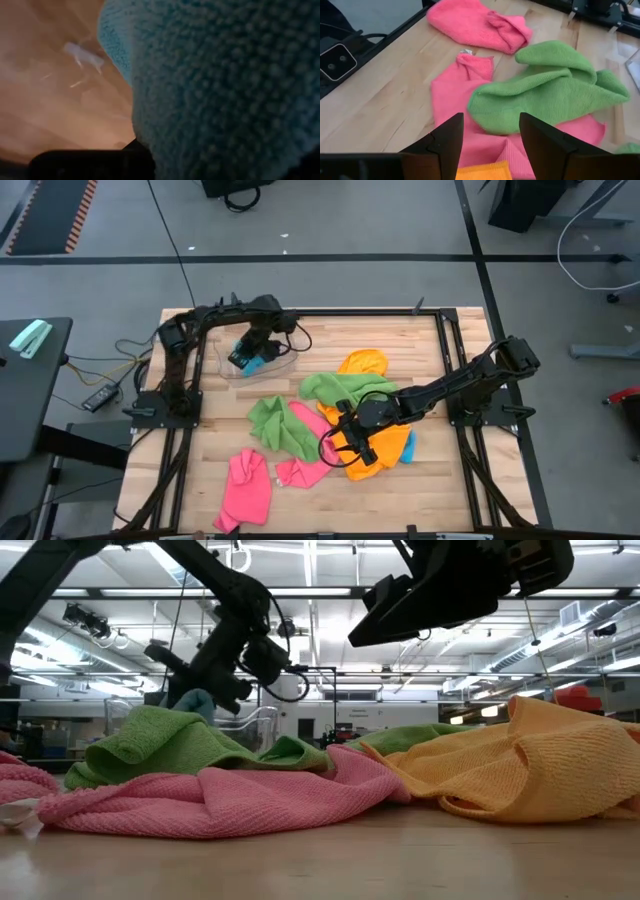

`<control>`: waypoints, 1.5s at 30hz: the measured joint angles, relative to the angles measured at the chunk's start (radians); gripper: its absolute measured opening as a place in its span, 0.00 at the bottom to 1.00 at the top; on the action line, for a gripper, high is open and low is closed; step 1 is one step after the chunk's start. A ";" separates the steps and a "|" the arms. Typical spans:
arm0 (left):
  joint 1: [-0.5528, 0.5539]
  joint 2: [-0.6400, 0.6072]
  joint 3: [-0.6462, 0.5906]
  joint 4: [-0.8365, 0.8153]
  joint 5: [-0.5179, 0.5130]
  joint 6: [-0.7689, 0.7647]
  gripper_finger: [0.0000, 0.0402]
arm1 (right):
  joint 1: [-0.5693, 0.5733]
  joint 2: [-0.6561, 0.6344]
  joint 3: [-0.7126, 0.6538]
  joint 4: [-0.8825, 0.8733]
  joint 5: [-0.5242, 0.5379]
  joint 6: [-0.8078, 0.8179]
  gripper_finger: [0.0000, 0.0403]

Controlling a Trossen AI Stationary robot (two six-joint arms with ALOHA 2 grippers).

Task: Fold microfiber towels
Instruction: Put the left blue microfiber towel into the transparent bin

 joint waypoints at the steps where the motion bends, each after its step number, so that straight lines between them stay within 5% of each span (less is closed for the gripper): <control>1: 0.000 0.011 0.001 -0.016 0.001 0.015 0.09 | 0.001 0.000 0.000 0.000 0.000 0.002 0.50; 12: -0.006 0.027 0.004 -0.026 0.017 0.195 0.10 | 0.002 -0.001 -0.005 -0.007 0.000 0.015 0.50; 45: -0.005 0.047 0.004 0.002 0.037 0.298 0.12 | 0.018 -0.001 -0.005 -0.009 0.000 0.026 0.50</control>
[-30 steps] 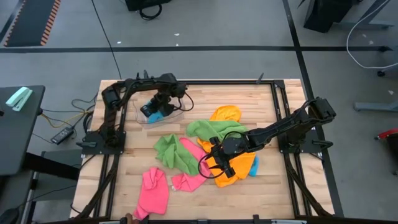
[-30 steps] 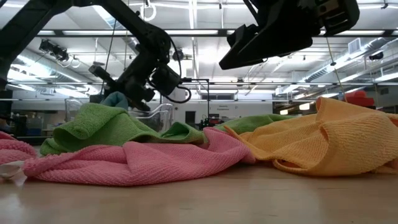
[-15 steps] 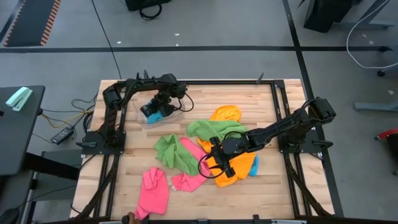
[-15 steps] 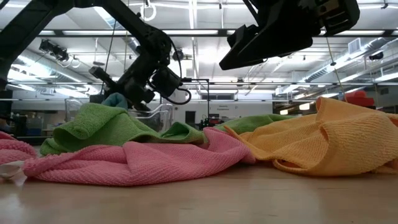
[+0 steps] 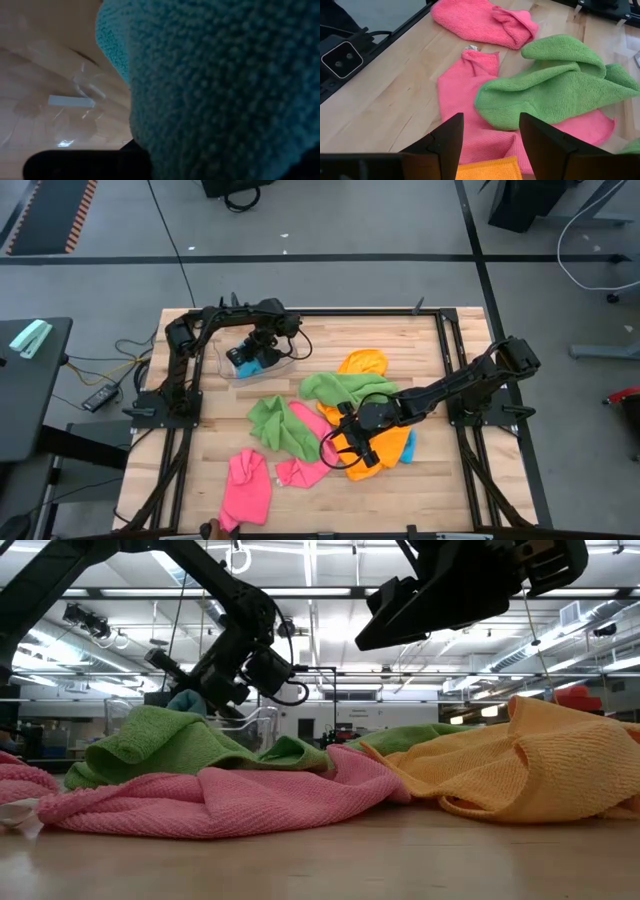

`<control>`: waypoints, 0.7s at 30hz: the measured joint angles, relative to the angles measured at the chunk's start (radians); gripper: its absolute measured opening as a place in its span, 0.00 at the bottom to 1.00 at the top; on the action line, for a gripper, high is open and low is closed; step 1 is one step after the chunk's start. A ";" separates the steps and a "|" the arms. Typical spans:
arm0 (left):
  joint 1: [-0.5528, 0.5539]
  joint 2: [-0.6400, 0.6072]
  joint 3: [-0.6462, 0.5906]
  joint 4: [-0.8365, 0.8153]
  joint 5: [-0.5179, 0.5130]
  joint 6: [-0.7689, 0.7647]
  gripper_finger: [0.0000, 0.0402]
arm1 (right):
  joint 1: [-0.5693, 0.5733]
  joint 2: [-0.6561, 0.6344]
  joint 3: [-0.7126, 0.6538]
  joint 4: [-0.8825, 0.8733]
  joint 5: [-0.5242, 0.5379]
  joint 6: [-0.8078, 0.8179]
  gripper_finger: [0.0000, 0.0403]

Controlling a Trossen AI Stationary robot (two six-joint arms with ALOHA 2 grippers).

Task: Fold microfiber towels
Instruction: Put the left blue microfiber towel into the transparent bin

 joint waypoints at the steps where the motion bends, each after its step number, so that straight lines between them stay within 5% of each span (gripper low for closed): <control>1: 0.000 0.000 0.000 0.000 0.002 0.000 0.13 | 0.002 0.000 0.000 0.000 0.000 0.000 0.50; 11: 0.000 0.000 0.000 0.054 0.004 0.090 0.12 | 0.017 0.000 0.000 0.000 0.000 0.004 0.50; 21: -0.001 0.097 -0.001 -0.030 0.056 0.007 0.10 | 0.028 0.000 0.000 0.000 0.000 0.020 0.50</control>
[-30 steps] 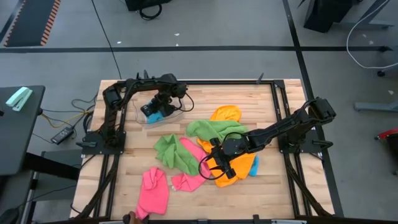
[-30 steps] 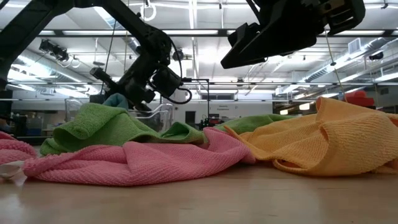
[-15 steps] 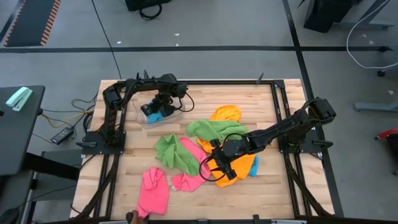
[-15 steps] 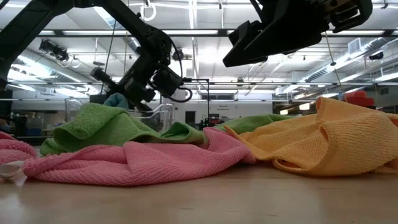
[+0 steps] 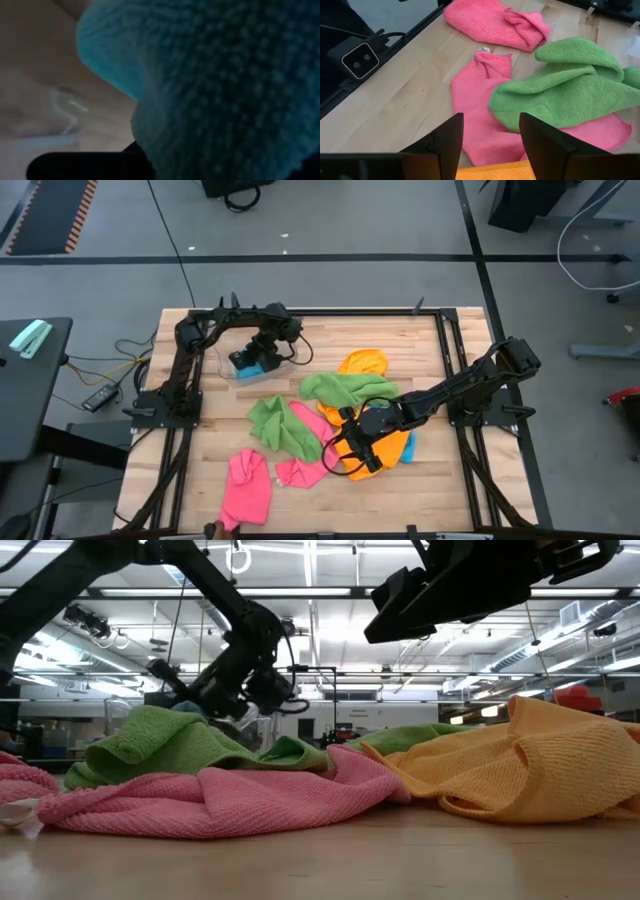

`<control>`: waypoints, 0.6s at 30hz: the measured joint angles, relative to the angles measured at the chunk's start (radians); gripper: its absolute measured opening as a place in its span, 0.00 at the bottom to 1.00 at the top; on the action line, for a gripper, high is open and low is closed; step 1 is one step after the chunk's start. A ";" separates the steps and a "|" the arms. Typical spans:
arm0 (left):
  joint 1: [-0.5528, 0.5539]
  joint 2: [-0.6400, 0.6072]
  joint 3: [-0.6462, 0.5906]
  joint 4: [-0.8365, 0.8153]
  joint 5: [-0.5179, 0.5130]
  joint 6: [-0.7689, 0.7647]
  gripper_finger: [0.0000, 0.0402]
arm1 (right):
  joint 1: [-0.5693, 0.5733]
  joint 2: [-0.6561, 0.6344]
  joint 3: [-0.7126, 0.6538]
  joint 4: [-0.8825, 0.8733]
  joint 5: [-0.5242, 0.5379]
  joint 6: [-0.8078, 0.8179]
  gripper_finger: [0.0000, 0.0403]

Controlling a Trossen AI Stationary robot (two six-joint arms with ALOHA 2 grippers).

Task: Fold microfiber towels
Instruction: Put the left blue microfiber towel into the transparent bin

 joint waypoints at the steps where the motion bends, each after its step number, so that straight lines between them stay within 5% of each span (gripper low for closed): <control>1: 0.000 0.010 0.000 -0.014 0.000 -0.002 0.10 | 0.000 0.000 0.000 -0.001 0.000 0.002 0.50; 18: 0.003 0.027 0.000 -0.020 0.000 -0.078 0.13 | -0.001 0.000 0.000 -0.001 0.000 -0.001 0.50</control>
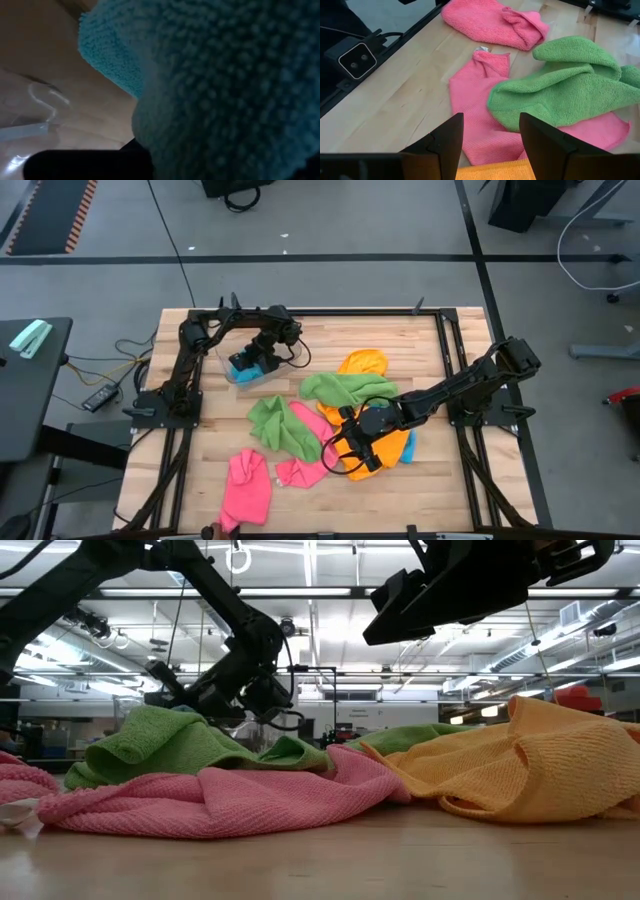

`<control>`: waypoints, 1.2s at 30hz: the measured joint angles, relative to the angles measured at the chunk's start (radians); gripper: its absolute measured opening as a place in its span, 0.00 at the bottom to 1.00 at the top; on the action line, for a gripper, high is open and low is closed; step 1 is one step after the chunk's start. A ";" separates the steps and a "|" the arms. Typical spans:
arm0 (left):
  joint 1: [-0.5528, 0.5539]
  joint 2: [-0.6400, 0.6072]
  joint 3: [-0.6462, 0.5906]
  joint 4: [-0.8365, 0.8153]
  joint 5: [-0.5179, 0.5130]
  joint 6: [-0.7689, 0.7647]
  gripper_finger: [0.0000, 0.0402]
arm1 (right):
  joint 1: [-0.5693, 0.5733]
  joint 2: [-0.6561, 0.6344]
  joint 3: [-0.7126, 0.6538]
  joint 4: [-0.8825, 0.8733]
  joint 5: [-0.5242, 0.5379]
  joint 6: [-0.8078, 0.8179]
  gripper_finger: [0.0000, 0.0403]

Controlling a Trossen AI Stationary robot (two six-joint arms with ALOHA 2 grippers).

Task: Fold microfiber towels
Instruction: Put the left blue microfiber towel into the transparent bin

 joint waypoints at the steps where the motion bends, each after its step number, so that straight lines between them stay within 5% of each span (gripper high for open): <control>1: 0.000 0.000 0.000 0.007 0.000 -0.009 0.15 | 0.000 0.000 0.000 0.000 0.000 0.000 0.50; 15: 0.000 0.000 0.002 0.069 -0.016 -0.173 0.48 | 0.000 0.000 0.000 0.000 0.000 0.000 0.50; 36: 0.004 -0.137 0.002 0.086 -0.014 -0.395 0.56 | -0.001 0.000 0.000 0.022 0.000 -0.023 0.50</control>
